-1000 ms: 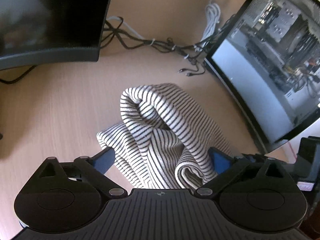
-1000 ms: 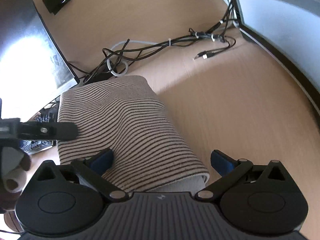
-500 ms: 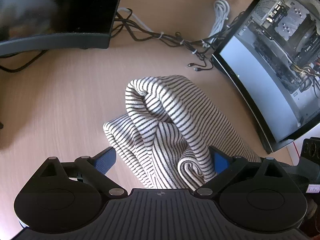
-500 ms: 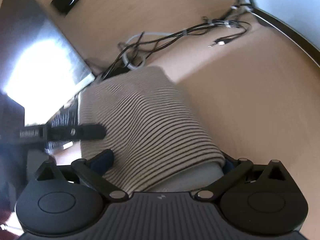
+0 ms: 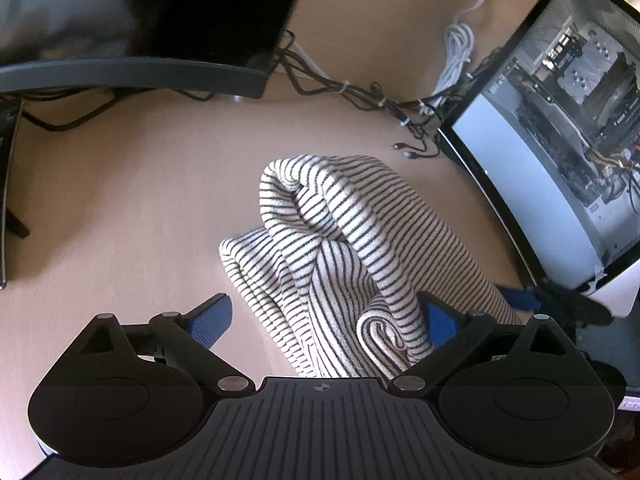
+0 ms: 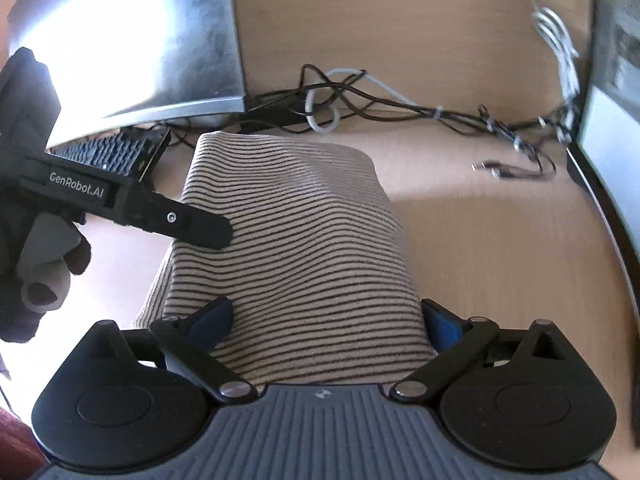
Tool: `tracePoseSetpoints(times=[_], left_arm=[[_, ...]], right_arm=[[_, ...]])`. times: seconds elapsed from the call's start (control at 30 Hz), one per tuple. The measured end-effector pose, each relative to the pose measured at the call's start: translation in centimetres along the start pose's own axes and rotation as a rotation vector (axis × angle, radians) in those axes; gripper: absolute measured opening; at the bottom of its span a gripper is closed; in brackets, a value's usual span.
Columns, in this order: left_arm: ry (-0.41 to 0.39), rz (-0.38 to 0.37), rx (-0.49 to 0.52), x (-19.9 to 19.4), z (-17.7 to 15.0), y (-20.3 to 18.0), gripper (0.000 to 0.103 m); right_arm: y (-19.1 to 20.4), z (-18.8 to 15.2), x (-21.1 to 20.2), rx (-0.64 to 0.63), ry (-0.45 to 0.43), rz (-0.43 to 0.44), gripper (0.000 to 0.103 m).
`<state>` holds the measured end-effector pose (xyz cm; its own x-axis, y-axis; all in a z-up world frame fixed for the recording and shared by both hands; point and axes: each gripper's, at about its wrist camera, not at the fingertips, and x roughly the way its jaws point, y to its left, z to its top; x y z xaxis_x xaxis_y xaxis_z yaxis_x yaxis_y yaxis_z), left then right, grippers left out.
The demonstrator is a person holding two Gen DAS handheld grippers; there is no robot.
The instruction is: Fold clothes
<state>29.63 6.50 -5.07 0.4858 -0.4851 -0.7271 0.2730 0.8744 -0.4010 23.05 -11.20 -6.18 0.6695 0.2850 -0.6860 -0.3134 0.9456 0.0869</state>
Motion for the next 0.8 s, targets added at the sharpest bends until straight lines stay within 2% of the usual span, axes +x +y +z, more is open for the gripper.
tracePoseSetpoints(times=[0.07,0.13,0.27,0.4,0.47,0.53,0.6,0.7,0.8], left_arm=[[-0.013,0.005,-0.001,0.1,0.1,0.4,0.101],[-0.030,0.018,-0.004,0.1,0.1,0.9,0.102],[-0.051,0.005,-0.042,-1.1,-0.2,1.7,0.102],[-0.116,0.003,-0.059,-3.9,-0.6,2.0,0.101],[-0.152,0.036,-0.067,-5.0,-0.8,2.5,0.101],[-0.180,0.082,-0.077,-5.8,-1.0,3.1,0.101],[-0.193,0.119,-0.103,-6.3,-1.1,3.9,0.101],[-0.202,0.169,-0.139,-6.9,-1.4,4.9,0.101],[-0.210,0.215,-0.147,-7.6,-1.7,5.5,0.101]], right_arm=[[1.0,0.6,0.3,-0.124,-0.010,-0.035,0.099],[1.7,0.9,1.0,-0.181,-0.006,-0.052,0.100],[1.3,2.0,1.0,-0.123,0.031,-0.013,0.100],[1.1,2.7,-1.3,-0.114,0.000,-0.010,0.100],[1.1,3.2,-2.5,-0.080,-0.047,-0.001,0.100],[1.4,3.8,-3.3,-0.049,-0.091,0.009,0.089],[2.0,3.5,-2.0,-0.043,-0.060,0.014,0.066],[2.9,2.7,0.3,-0.042,0.010,0.019,0.060],[4.1,2.6,0.0,-0.091,-0.015,-0.015,0.060]])
